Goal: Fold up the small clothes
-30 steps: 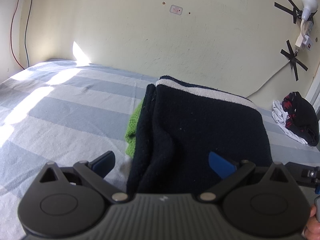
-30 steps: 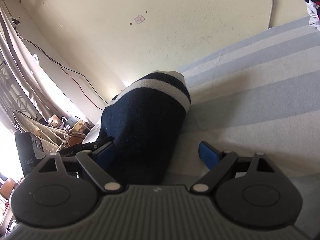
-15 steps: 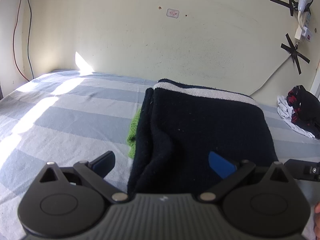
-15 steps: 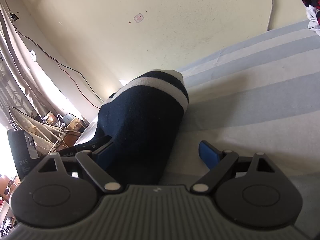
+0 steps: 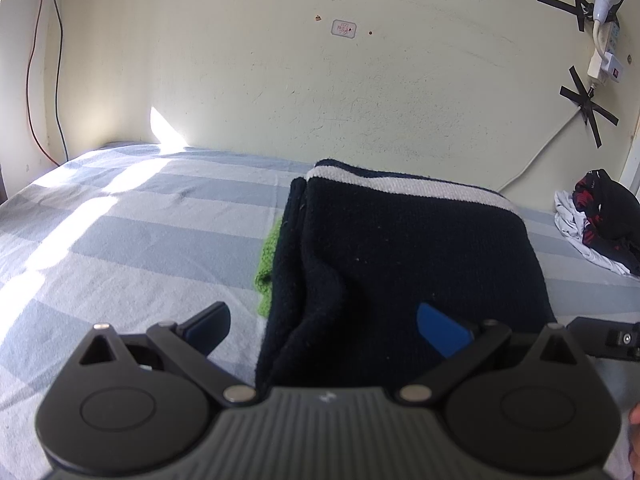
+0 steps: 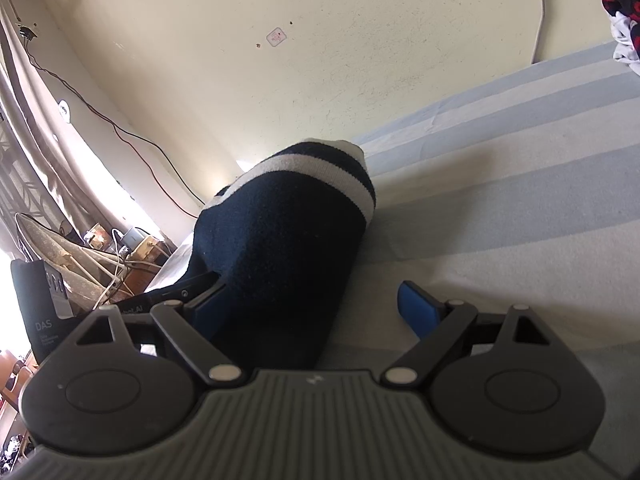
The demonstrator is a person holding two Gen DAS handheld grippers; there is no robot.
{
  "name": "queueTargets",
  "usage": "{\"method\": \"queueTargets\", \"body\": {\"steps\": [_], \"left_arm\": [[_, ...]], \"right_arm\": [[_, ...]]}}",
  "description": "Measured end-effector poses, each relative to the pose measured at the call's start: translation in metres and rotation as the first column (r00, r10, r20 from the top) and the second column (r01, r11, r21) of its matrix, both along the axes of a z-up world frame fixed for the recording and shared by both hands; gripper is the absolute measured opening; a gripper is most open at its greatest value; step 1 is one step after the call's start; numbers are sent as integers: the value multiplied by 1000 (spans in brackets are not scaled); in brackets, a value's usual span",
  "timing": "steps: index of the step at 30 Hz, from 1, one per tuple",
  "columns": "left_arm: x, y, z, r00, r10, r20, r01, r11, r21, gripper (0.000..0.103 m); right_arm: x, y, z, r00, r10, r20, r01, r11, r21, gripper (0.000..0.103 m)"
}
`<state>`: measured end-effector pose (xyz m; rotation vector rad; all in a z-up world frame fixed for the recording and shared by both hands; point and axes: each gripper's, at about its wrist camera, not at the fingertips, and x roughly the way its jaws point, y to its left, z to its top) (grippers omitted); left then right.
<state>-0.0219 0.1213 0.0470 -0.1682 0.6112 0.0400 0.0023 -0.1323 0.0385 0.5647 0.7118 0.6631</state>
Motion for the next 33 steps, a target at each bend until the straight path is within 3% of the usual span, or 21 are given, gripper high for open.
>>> {"method": "queueTargets", "body": {"steps": [10, 16, 21, 28, 33], "left_arm": [[1, 0, -1, 1000, -2, -2, 2, 1000, -10, 103], [2, 1, -2, 1000, -2, -11, 2, 1000, -18, 103], [3, 0, -3, 1000, 2, -17, -2, 1000, -19, 103], [6, 1, -6, 999, -6, -33, 5, 1000, -31, 103], [9, 7, -9, 999, -15, -52, 11, 997, -75, 103]], "right_arm": [[1, 5, 1, 1000, -7, 4, 7, 1000, -23, 94], [-4, 30, 9, 999, -9, 46, 17, 986, -165, 96], [-1, 51, 10, 998, 4, 59, 8, 977, -213, 98], [6, 55, 7, 999, 11, 52, -1, 983, -182, 103], [4, 44, 4, 999, 8, 31, -5, 996, -87, 103]]}}
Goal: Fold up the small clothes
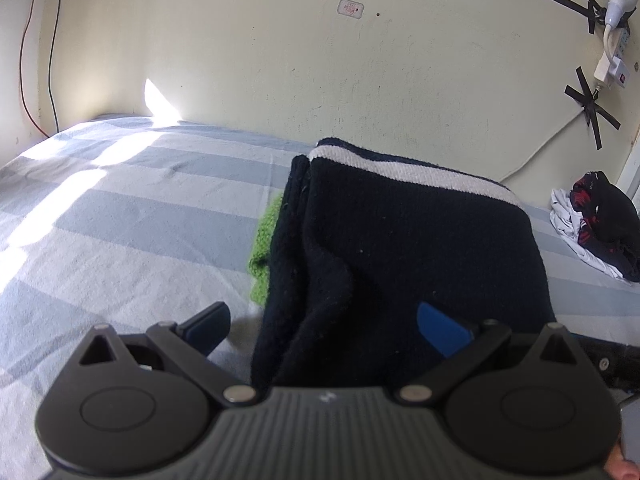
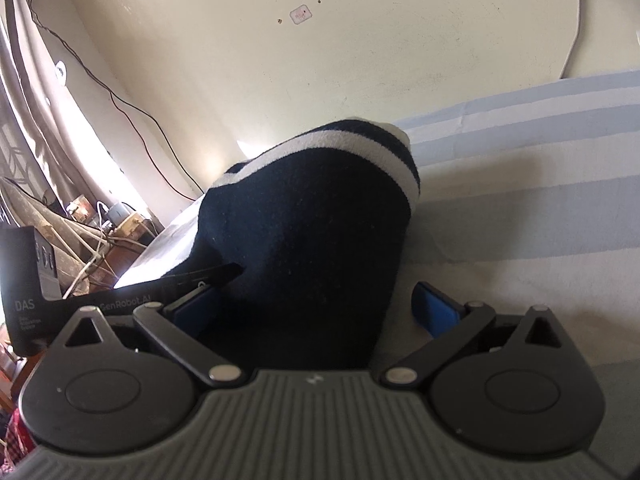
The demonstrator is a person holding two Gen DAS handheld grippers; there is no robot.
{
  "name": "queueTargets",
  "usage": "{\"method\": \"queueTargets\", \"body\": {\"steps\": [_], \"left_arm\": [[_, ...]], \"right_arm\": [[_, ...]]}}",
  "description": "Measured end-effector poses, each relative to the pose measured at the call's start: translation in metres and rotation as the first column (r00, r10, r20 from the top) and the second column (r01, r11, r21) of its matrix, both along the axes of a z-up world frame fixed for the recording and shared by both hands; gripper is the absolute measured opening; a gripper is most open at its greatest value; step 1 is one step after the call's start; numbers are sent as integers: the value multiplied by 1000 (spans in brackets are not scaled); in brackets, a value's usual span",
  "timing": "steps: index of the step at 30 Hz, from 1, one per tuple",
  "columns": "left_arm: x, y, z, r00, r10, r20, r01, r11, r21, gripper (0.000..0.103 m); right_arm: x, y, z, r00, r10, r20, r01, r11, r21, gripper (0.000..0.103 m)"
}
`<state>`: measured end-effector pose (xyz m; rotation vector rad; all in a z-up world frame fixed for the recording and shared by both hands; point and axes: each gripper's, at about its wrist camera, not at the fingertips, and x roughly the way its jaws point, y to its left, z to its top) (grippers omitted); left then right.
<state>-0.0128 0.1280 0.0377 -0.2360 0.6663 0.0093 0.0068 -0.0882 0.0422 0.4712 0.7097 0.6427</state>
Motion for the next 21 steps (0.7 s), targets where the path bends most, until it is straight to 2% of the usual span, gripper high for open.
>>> {"method": "queueTargets", "body": {"steps": [4, 21], "left_arm": [[0, 2, -1, 1000, -2, -4, 2, 1000, -16, 103], [1, 5, -3, 1000, -6, -13, 6, 999, -42, 103]], "right_arm": [[1, -11, -5, 1000, -2, -24, 4, 996, 85, 103], [-2, -8, -4, 1000, -8, -9, 9, 997, 71, 103]]}}
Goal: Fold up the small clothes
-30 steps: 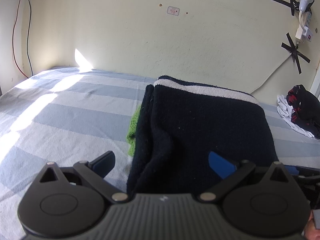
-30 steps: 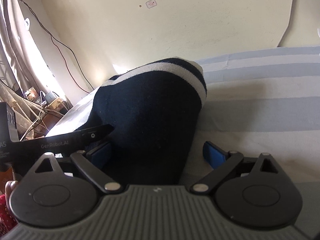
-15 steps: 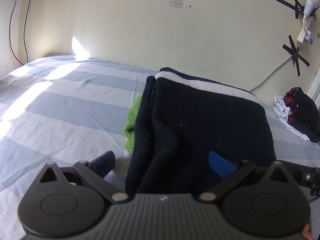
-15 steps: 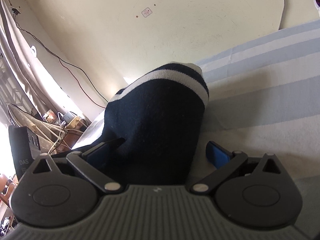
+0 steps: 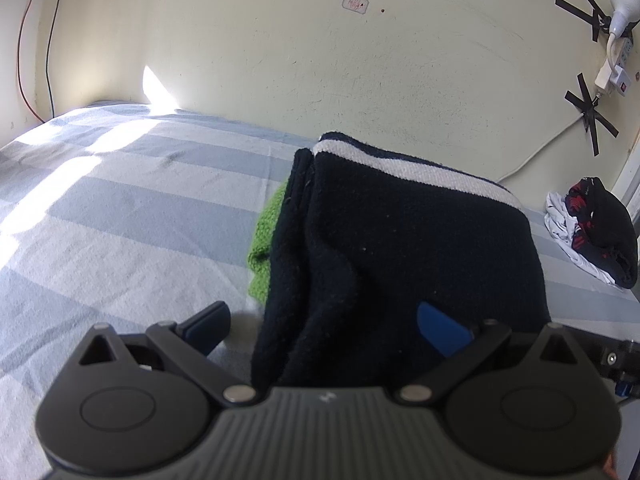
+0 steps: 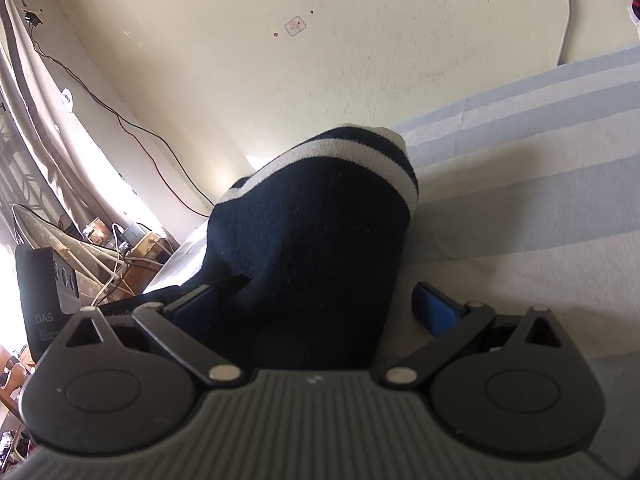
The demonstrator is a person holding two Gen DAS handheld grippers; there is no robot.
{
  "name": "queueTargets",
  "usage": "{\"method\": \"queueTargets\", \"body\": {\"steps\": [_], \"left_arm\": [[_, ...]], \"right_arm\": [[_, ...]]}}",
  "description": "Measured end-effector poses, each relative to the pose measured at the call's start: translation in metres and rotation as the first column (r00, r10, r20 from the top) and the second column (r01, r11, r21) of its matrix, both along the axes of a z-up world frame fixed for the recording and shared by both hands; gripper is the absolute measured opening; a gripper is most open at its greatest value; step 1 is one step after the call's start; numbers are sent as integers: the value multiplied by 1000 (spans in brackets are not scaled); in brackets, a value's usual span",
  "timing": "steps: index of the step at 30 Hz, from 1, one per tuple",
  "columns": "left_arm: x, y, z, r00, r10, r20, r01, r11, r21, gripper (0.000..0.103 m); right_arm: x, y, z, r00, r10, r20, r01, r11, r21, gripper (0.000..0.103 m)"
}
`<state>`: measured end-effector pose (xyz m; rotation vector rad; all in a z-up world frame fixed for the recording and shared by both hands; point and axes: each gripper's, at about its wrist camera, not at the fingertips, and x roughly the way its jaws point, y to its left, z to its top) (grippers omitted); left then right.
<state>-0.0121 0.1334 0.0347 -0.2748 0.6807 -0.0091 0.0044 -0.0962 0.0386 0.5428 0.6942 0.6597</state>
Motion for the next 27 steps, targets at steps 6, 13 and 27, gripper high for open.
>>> {"method": "queueTargets", "body": {"steps": [6, 13, 27], "left_arm": [[1, 2, 0, 1000, -2, -1, 2, 1000, -5, 103], [2, 4, -1, 1000, -10, 2, 10, 1000, -16, 103], [3, 2, 0, 997, -68, 21, 70, 996, -62, 91]], "right_arm": [[0, 0, 0, 1000, 0, 0, 0, 1000, 0, 103], [7, 18, 5, 999, 29, 16, -27, 994, -107, 103], [10, 21, 11, 999, -8, 40, 13, 992, -126, 43]]}}
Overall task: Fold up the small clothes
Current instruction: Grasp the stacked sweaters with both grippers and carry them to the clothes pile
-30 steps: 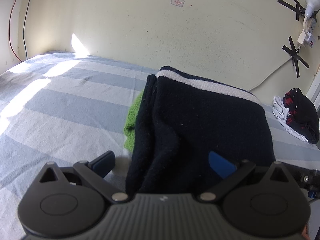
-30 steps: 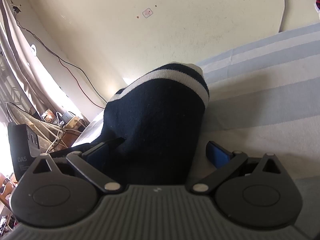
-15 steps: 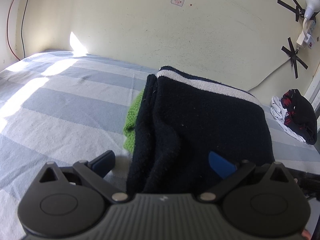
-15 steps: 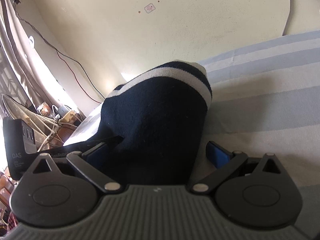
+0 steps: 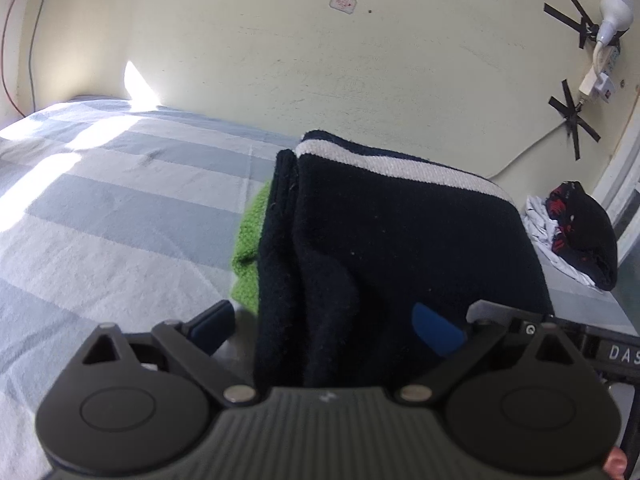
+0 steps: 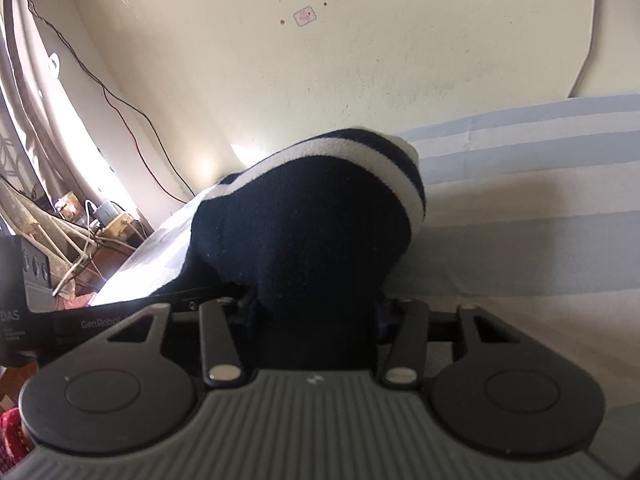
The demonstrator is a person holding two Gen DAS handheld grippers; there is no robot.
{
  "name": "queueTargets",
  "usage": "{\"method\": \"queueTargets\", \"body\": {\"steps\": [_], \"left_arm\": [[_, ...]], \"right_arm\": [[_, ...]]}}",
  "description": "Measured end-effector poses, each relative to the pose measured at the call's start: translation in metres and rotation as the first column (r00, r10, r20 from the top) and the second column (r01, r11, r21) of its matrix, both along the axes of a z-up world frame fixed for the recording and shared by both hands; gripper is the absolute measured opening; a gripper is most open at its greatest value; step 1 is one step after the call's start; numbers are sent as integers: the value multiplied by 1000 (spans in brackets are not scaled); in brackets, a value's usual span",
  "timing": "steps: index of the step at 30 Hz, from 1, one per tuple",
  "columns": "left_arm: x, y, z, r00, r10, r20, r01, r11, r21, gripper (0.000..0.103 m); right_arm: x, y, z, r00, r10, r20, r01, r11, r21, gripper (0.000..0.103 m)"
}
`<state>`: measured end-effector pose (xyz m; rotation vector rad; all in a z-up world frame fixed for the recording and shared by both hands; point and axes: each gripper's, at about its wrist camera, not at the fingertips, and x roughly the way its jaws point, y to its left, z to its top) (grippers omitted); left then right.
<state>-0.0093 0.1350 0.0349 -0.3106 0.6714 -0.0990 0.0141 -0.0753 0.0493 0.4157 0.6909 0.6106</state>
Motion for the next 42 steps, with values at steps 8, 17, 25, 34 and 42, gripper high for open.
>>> {"method": "queueTargets", "body": {"steps": [8, 17, 25, 34, 42], "left_arm": [[-3, -86, 9, 987, -154, -34, 152, 987, -60, 85], [7, -215, 17, 866, -491, -95, 491, 871, -27, 103], [29, -211, 13, 869, -461, -179, 462, 886, -37, 103], [60, -240, 40, 839, -524, -146, 524, 851, -40, 67], [186, -333, 147, 839, -537, 92, 518, 839, 166, 86]], "right_arm": [[-20, -55, 4, 998, -56, 24, 56, 998, 4, 37], [-64, -178, 8, 977, -212, 34, 214, 972, -99, 39], [-65, -212, -24, 969, -243, -40, 245, 969, 41, 86], [-27, -207, -14, 986, -167, -3, 167, 980, 111, 40], [63, -288, 56, 892, -387, 235, 341, 916, 213, 40]]}}
